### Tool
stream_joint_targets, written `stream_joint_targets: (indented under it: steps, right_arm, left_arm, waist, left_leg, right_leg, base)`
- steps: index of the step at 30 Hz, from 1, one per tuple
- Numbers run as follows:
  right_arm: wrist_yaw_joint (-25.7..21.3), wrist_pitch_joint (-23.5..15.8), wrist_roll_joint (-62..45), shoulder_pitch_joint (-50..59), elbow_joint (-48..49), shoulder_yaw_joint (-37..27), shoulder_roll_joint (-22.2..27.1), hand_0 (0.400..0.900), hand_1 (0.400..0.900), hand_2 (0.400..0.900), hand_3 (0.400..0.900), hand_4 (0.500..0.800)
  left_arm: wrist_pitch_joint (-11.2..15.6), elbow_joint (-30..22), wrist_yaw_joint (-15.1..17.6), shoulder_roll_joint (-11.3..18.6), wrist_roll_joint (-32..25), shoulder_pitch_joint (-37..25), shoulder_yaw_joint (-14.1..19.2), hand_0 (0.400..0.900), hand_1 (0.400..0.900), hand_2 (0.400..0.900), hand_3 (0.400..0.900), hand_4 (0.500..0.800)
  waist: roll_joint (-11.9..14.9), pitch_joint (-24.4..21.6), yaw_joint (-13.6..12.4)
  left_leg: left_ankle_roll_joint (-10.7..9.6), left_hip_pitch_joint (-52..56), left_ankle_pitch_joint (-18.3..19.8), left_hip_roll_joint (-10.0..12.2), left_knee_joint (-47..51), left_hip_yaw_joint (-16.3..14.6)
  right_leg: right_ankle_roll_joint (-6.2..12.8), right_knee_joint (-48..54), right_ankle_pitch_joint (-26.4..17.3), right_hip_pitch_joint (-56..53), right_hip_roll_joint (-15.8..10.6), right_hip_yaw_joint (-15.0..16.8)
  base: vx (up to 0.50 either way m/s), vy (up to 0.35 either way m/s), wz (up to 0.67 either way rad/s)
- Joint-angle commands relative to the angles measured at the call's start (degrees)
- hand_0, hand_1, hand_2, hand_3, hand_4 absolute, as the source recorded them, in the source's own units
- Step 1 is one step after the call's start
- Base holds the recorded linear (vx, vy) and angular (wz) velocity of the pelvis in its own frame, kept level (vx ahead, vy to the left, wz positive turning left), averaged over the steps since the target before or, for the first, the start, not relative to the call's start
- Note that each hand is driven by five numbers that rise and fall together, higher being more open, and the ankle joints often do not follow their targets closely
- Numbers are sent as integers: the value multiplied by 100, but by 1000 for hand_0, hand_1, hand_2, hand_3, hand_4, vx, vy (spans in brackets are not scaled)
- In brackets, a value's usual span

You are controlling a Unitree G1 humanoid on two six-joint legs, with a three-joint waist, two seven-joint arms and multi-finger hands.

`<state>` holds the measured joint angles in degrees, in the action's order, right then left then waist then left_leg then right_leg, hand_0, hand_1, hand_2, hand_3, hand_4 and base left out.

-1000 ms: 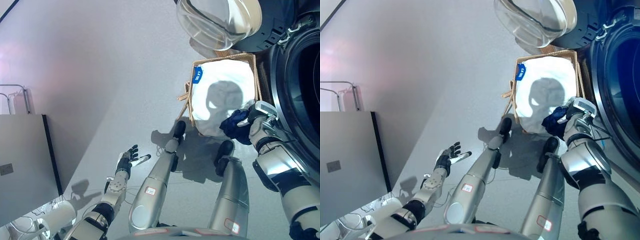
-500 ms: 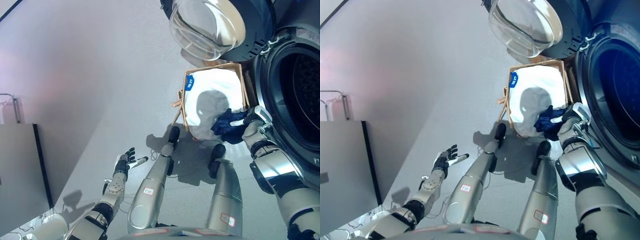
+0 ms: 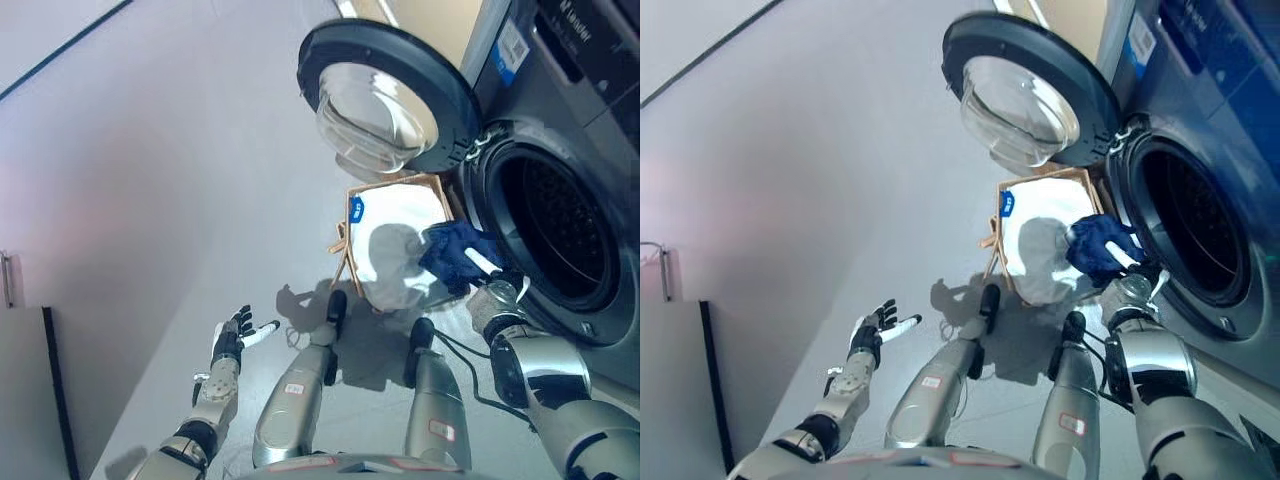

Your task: Put the clothes in the basket into the washing machine.

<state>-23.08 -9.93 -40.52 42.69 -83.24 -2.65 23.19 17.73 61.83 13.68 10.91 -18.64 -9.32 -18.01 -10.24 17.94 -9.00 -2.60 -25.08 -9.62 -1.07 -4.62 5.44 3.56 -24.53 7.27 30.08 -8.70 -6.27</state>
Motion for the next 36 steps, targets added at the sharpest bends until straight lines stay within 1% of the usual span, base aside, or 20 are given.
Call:
stream_joint_targets:
  steps: [1,5,7,11,13,14,16,17,18,20,21,25,27,28,29,31,34,36]
  right_arm:
    - [93,-615,-617,-37,381,-165,18,400,400,400,400,500]
    - [82,-832,-1052,16,488,-416,-26,400,400,400,400,500]
    - [84,-909,-1211,77,573,-585,71,400,400,400,400,500]
    - [77,-949,-1462,468,509,-749,455,400,400,400,400,500]
    - [38,-1103,-1653,602,628,-815,519,400,400,400,400,500]
    - [36,-1253,-1821,659,839,-906,520,400,400,400,400,500]
    - [-114,-1619,-2076,778,1106,-1183,560,400,400,400,400,500]
    - [-192,-1708,-2097,832,1139,-1253,599,400,400,400,400,500]
    - [-330,-1962,-2225,964,1391,-1376,590,400,400,400,400,500]
    - [-451,-2128,-2279,1078,1631,-1584,692,400,400,400,400,500]
    - [-486,-2193,-2309,1166,1740,-1611,771,400,400,400,400,500]
    - [-612,-2219,-2265,1408,1742,-1632,1158,400,400,400,400,500]
    - [-648,-2211,-2263,1480,1653,-1561,1234,400,400,400,400,500]
    - [-651,-2189,-2268,1474,1630,-1549,1250,518,518,518,518,571]
    - [-616,-2138,-2288,1436,1577,-1566,1260,900,900,900,900,800]
    - [-334,-2007,-2481,1384,1413,-1516,1256,900,900,900,900,800]
    - [-98,-1890,-2645,1264,1164,-1482,1220,900,900,900,900,800]
    - [-17,-1883,-2731,1186,1004,-1489,1147,900,900,900,900,800]
  left_arm:
    - [194,486,159,244,-107,160,171,900,900,900,900,800]
    - [191,630,81,222,-174,292,197,900,900,900,900,800]
    - [202,642,66,216,-198,343,231,900,900,900,900,800]
    - [204,630,30,229,-212,423,225,900,900,900,900,800]
    - [214,611,15,226,-254,439,220,900,900,900,900,800]
    - [239,597,16,214,-278,451,193,900,900,900,900,800]
    - [283,530,4,188,-371,490,130,900,900,900,900,800]
    - [283,501,8,182,-383,487,96,900,900,900,900,800]
    - [325,427,22,175,-428,487,16,900,900,900,900,800]
    - [341,294,-4,148,-450,507,-93,900,900,900,900,800]
    - [363,202,-12,136,-473,524,-148,900,900,900,900,800]
    - [360,98,-44,82,-448,592,-255,900,900,900,900,800]
    - [338,135,-35,68,-430,589,-286,900,900,900,900,800]
    - [330,158,-22,36,-411,582,-309,900,900,900,900,800]
    - [314,181,-16,6,-387,590,-326,900,900,900,900,800]
    - [291,179,-40,-33,-370,574,-324,900,900,900,900,800]
    - [274,182,-94,-88,-372,576,-322,900,900,900,900,800]
    - [265,189,-101,-111,-373,563,-313,900,900,900,900,800]
  waist:
    - [198,-321,-18]
    - [176,-474,35]
    - [147,-539,34]
    - [82,-627,1]
    - [42,-635,-9]
    - [7,-625,-9]
    - [-86,-640,-17]
    - [-129,-653,-30]
    - [-209,-653,-43]
    - [-359,-668,-72]
    - [-458,-677,-103]
    - [-790,-762,-208]
    - [-887,-815,-242]
    - [-926,-836,-243]
    - [-954,-853,-241]
    - [-992,-874,-239]
    - [-990,-897,-214]
    - [-968,-905,-206]
  left_leg:
    - [162,231,780,-322,-138,-260]
    - [154,491,733,-275,57,-306]
    - [152,523,725,-269,108,-318]
    - [147,555,712,-257,167,-333]
    - [146,558,710,-259,169,-340]
    - [150,567,709,-266,187,-334]
    - [149,569,722,-281,220,-329]
    - [148,528,664,-285,242,-324]
    - [144,501,642,-293,256,-320]
    - [137,467,588,-321,312,-287]
    - [135,459,541,-346,369,-251]
    - [85,488,372,-402,644,-152]
    - [72,522,333,-415,705,-122]
    - [73,547,327,-423,728,-98]
    - [71,569,325,-431,742,-83]
    - [75,613,339,-446,753,-73]
    - [84,675,371,-448,753,-74]
    - [86,706,389,-445,752,-81]
  right_leg:
    - [95,1831,-814,-1131,57,60]
    - [113,2109,-923,-1351,42,102]
    - [122,2170,-949,-1372,30,112]
    - [129,2230,-969,-1385,23,138]
    - [127,2220,-964,-1373,26,153]
    - [127,2207,-949,-1364,29,169]
    - [134,2192,-910,-1337,20,175]
    - [130,2197,-949,-1293,19,172]
    - [131,2188,-932,-1258,9,174]
    - [134,2186,-921,-1211,-7,153]
    - [135,2184,-916,-1183,-16,141]
    - [162,2194,-903,-1135,-115,50]
    - [167,2164,-879,-1131,-139,16]
    - [168,2144,-866,-1139,-150,8]
    - [167,2132,-850,-1161,-160,1]
    - [165,2112,-824,-1195,-179,-1]
    - [166,2126,-813,-1265,-201,14]
    - [165,2154,-817,-1305,-197,12]
  base:
    - [60,-12,-15]
    - [43,4,-11]
    - [19,4,-9]
    - [-1,-4,-3]
    - [4,-7,-4]
    - [19,1,-3]
    - [-3,2,2]
    - [-28,4,10]
    - [-32,7,11]
    - [-1,8,14]
    - [9,24,17]
    - [31,42,19]
    - [61,32,13]
    - [75,24,6]
    - [73,19,4]
    - [67,21,2]
    - [56,14,-5]
    - [39,2,-7]
